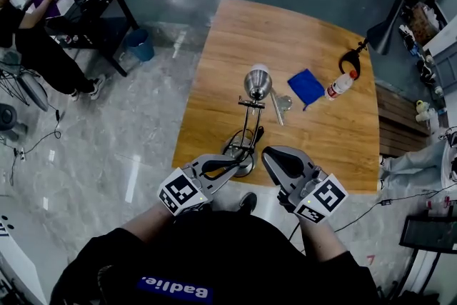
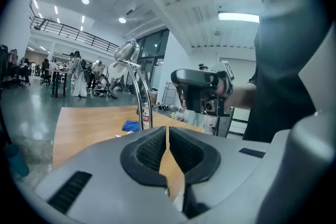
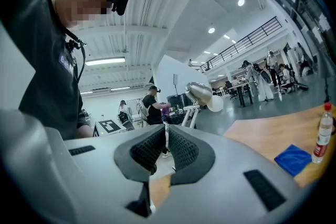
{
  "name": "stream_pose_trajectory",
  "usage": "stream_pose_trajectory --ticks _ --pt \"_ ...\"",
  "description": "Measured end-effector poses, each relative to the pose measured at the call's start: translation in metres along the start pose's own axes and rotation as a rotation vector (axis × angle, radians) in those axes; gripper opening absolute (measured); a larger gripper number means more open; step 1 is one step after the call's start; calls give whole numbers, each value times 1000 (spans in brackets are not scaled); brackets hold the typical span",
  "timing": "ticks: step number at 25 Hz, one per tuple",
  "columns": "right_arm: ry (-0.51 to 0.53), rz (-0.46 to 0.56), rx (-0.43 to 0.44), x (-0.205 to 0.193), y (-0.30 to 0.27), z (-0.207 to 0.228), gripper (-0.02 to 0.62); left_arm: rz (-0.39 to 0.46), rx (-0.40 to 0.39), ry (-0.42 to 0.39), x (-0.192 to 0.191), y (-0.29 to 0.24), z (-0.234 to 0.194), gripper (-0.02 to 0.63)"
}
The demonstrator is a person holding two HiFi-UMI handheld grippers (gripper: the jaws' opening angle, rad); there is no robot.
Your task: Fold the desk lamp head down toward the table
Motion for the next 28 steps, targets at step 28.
stream_pose_trajectory --ticks 28 --pt "-91 -119 18 -6 -32 47 149 -7 -30 13 -63 -63 -39 245"
Point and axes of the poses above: the fingertips, and each gripper's own axes: y backward along the fingers, z to its right, x out of its top, the point moved 3 cm from there along y, backward along the fingers, and after that the axes turned 6 degrees about x, right-handed, at the moved point
